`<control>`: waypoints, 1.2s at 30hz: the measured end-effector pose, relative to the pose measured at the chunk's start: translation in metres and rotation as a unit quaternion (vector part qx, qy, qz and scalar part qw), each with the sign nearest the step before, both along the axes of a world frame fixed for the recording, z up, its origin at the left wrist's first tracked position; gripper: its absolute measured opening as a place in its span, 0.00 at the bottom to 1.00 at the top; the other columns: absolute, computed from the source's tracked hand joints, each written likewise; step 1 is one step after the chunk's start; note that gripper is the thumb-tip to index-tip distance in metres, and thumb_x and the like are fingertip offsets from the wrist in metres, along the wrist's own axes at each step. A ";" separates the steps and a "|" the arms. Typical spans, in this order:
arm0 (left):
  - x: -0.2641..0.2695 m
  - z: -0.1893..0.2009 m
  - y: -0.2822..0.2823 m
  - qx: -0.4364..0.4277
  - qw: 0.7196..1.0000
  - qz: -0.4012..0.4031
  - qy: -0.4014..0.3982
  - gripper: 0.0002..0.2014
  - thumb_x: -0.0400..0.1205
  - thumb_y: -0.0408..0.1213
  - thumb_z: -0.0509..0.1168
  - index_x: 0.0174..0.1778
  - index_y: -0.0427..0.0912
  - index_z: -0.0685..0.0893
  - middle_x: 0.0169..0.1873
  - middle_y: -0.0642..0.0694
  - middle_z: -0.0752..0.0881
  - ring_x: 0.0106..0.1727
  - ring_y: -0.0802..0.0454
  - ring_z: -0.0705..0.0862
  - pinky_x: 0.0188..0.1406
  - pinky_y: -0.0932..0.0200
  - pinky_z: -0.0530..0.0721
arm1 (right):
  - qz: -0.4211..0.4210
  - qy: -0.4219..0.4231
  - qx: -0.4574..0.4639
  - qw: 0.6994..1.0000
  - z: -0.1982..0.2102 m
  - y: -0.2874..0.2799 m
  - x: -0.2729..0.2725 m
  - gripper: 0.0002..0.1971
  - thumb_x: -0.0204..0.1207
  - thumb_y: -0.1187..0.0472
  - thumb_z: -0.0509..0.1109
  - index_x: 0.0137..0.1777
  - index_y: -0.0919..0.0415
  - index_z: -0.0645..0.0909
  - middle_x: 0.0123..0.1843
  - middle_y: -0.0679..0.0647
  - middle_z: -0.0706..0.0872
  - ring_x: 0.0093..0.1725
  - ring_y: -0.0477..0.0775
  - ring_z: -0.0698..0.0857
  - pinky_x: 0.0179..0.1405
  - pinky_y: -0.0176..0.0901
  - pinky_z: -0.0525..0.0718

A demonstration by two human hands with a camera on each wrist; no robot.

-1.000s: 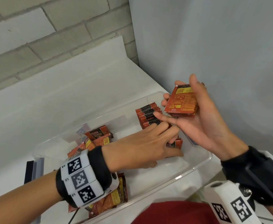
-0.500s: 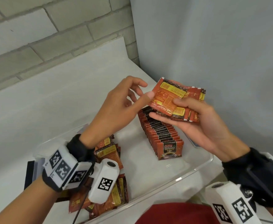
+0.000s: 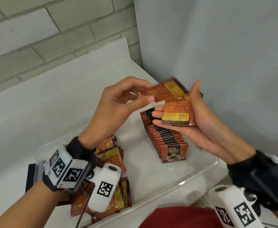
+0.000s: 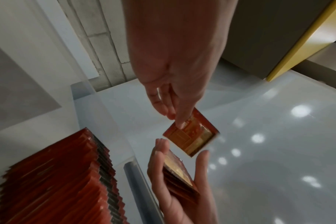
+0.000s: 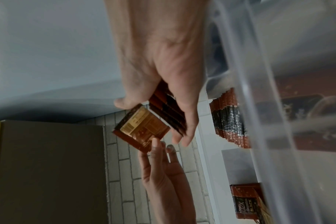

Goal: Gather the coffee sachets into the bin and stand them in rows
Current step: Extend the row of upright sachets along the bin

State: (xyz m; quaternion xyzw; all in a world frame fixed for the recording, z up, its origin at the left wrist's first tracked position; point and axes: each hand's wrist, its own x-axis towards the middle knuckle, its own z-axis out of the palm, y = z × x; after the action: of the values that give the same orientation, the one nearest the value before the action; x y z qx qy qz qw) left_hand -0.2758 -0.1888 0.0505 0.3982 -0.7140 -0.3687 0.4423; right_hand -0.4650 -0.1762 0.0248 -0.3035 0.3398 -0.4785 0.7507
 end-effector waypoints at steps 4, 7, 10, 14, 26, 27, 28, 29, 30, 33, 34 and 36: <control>0.006 -0.008 -0.005 -0.081 0.995 -0.021 -0.052 0.11 0.77 0.26 0.71 0.52 0.43 0.87 0.46 0.38 0.84 0.49 0.46 0.83 0.49 0.44 0.84 | 0.003 -0.028 -0.006 1.000 0.000 0.001 -0.002 0.34 0.64 0.42 0.66 0.67 0.63 0.75 0.54 0.63 0.90 0.49 0.64 0.91 0.47 0.55 0.90; 0.009 -0.012 -0.008 -0.090 0.992 -0.028 -0.083 0.09 0.78 0.30 0.71 0.52 0.46 0.88 0.48 0.41 0.83 0.51 0.48 0.83 0.49 0.43 0.84 | 0.001 -0.016 -0.016 1.000 -0.002 0.002 -0.004 0.23 0.70 0.56 0.69 0.66 0.60 0.78 0.59 0.59 0.89 0.55 0.62 0.90 0.53 0.57 0.88; 0.010 -0.013 -0.010 -0.080 0.991 -0.033 -0.101 0.10 0.80 0.29 0.69 0.53 0.47 0.88 0.50 0.44 0.83 0.54 0.49 0.82 0.51 0.45 0.85 | -0.001 0.011 -0.031 0.999 -0.004 0.001 -0.005 0.23 0.71 0.62 0.69 0.67 0.56 0.78 0.60 0.57 0.89 0.58 0.59 0.89 0.57 0.54 0.87; 0.012 -0.009 -0.008 -0.022 0.995 -0.058 -0.073 0.17 0.82 0.20 0.58 0.53 0.42 0.89 0.50 0.42 0.87 0.56 0.47 0.84 0.52 0.54 0.86 | 0.004 0.016 -0.044 0.999 -0.005 0.001 -0.005 0.20 0.71 0.64 0.70 0.64 0.54 0.80 0.60 0.57 0.89 0.58 0.58 0.89 0.57 0.52 0.87; 0.022 0.005 -0.007 0.121 0.986 -0.108 -0.029 0.10 0.76 0.30 0.69 0.52 0.38 0.90 0.50 0.50 0.88 0.47 0.44 0.82 0.39 0.66 0.80 | -0.047 -0.051 -0.054 0.996 -0.004 0.001 -0.003 0.21 0.70 0.62 0.70 0.64 0.55 0.76 0.41 0.54 0.89 0.44 0.51 0.90 0.46 0.42 0.88; 0.022 0.006 -0.006 0.125 0.984 -0.123 -0.041 0.10 0.76 0.30 0.69 0.52 0.39 0.90 0.50 0.51 0.87 0.47 0.41 0.81 0.39 0.66 0.81 | -0.062 -0.066 -0.044 0.995 -0.005 0.000 -0.003 0.20 0.70 0.60 0.70 0.63 0.55 0.77 0.39 0.55 0.88 0.41 0.50 0.89 0.46 0.42 0.88; 0.021 0.007 -0.005 0.128 0.980 -0.142 -0.055 0.10 0.77 0.30 0.69 0.52 0.38 0.90 0.51 0.52 0.87 0.47 0.42 0.82 0.40 0.66 0.81 | -0.075 -0.080 -0.034 0.993 -0.006 -0.001 -0.003 0.18 0.70 0.59 0.71 0.61 0.54 0.78 0.38 0.56 0.86 0.40 0.51 0.87 0.48 0.43 0.88; 0.018 0.007 -0.002 0.129 0.975 -0.165 -0.071 0.10 0.77 0.29 0.69 0.53 0.37 0.90 0.51 0.51 0.87 0.48 0.48 0.84 0.42 0.66 0.81 | -0.081 -0.092 -0.025 0.992 -0.007 -0.001 -0.003 0.17 0.70 0.58 0.71 0.59 0.54 0.78 0.38 0.57 0.85 0.40 0.52 0.86 0.50 0.45 0.87; 0.014 0.006 0.001 0.127 0.969 -0.190 -0.089 0.10 0.78 0.28 0.69 0.53 0.35 0.90 0.52 0.49 0.87 0.50 0.56 0.84 0.45 0.66 0.81 | -0.084 -0.096 -0.021 0.992 -0.007 -0.002 -0.003 0.15 0.71 0.57 0.71 0.58 0.54 0.78 0.39 0.57 0.84 0.40 0.53 0.85 0.52 0.47 0.86; 0.000 -0.004 0.007 0.082 0.946 -0.263 -0.171 0.11 0.79 0.24 0.69 0.57 0.34 0.89 0.53 0.47 0.85 0.54 0.69 0.81 0.52 0.66 0.79 | -0.086 -0.079 -0.028 0.993 -0.008 -0.002 -0.002 0.16 0.71 0.57 0.72 0.58 0.55 0.79 0.40 0.58 0.84 0.40 0.54 0.85 0.53 0.49 0.86; -0.004 -0.009 0.008 0.050 0.937 -0.279 -0.203 0.12 0.79 0.24 0.69 0.57 0.35 0.89 0.53 0.47 0.84 0.50 0.71 0.80 0.51 0.67 0.78 | -0.085 -0.077 -0.030 0.993 -0.008 -0.002 -0.002 0.16 0.71 0.57 0.72 0.59 0.55 0.79 0.40 0.58 0.84 0.40 0.53 0.86 0.54 0.49 0.86; -0.012 -0.021 0.009 -0.014 0.922 -0.295 -0.252 0.12 0.78 0.25 0.70 0.56 0.38 0.90 0.51 0.48 0.82 0.40 0.68 0.75 0.46 0.69 0.75 | -0.084 -0.077 -0.034 0.993 -0.008 -0.001 -0.002 0.16 0.71 0.57 0.71 0.59 0.55 0.78 0.40 0.58 0.84 0.40 0.53 0.86 0.54 0.50 0.86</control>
State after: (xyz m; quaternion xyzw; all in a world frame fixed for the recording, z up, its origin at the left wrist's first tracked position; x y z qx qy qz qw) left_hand -0.2880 -0.1798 0.0295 0.2431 -0.8922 -0.3597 0.1250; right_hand -0.4673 -0.1776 0.0167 -0.2612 0.2887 -0.5728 0.7213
